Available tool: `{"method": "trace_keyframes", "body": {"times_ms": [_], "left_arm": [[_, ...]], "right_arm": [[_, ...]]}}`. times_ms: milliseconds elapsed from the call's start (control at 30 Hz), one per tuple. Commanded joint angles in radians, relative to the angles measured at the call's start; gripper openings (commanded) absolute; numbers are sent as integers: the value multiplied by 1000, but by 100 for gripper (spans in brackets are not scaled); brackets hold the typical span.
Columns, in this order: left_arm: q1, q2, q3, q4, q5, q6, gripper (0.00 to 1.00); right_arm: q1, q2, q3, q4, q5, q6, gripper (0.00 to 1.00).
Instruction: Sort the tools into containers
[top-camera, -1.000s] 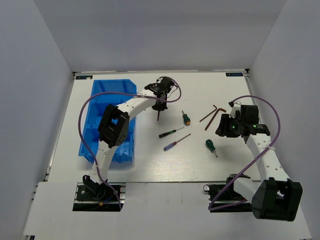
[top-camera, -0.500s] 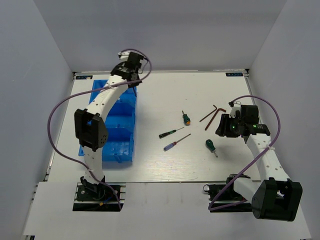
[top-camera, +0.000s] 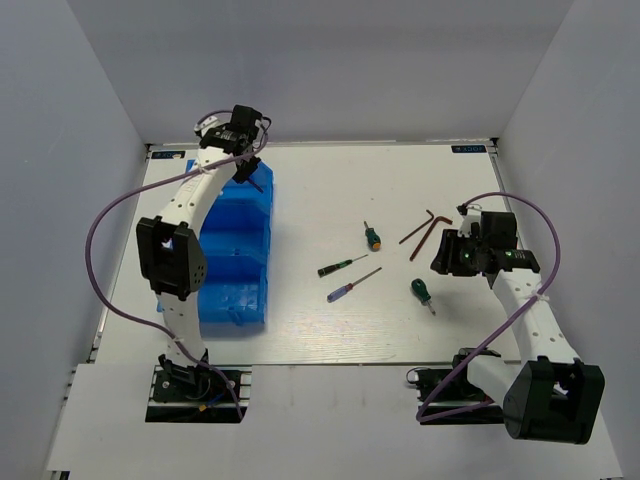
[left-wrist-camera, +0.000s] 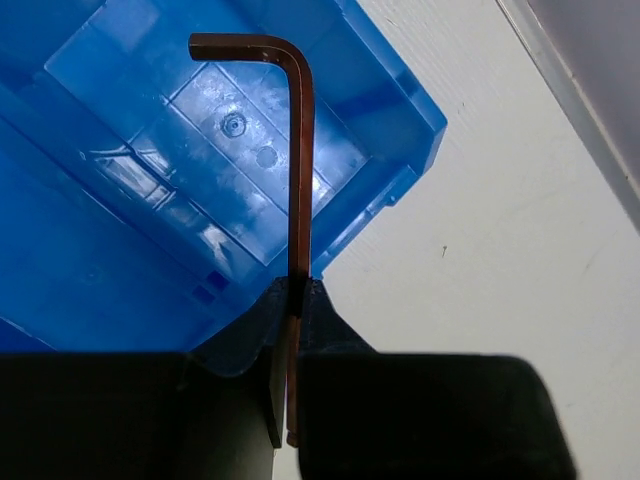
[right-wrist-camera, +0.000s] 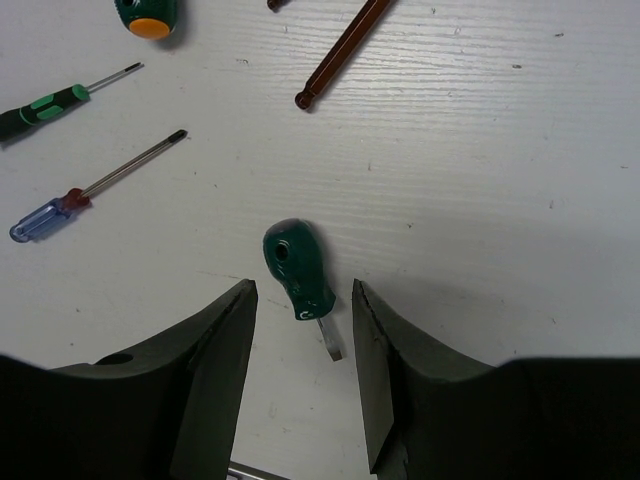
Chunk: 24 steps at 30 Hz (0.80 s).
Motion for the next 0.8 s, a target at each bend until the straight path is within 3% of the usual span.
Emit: {"method": "trace_keyframes", "body": {"times_ms": [0,200,333,400,433,500,533,633,700,767], "left_arm": [[25,21,24,-1,-14,-174,0],[79,144,148,-69,13,-289,0],[97,167,164,-69,41,-319,0],[107,167,153,-44,55,-319,17],[116,167,153,-44,64,-319,31],[125,167,153,-31,76,-282,41],[125,167,153,-14,88,-264,52],[125,158,142,43,113,-145,70],[125,144,129,98,136,-60,76],[105,112,128,135,145,115,78]], "right_arm": [[-3,-28,-8,13,-8,6,49],[-6,-38,-15,2,1,-7,49],[-1,-9,1,17,-14,-57,65],[-3,18,13,22,-11,-79,69],[-3,26,30,25,-4,-85,69],[-1,83,59,19,6,-102,69],[-3,100,79,10,12,-103,67],[3,170,134,4,71,-70,60],[0,243,179,-2,108,-28,58],[2,303,235,-2,112,19,58]]}}
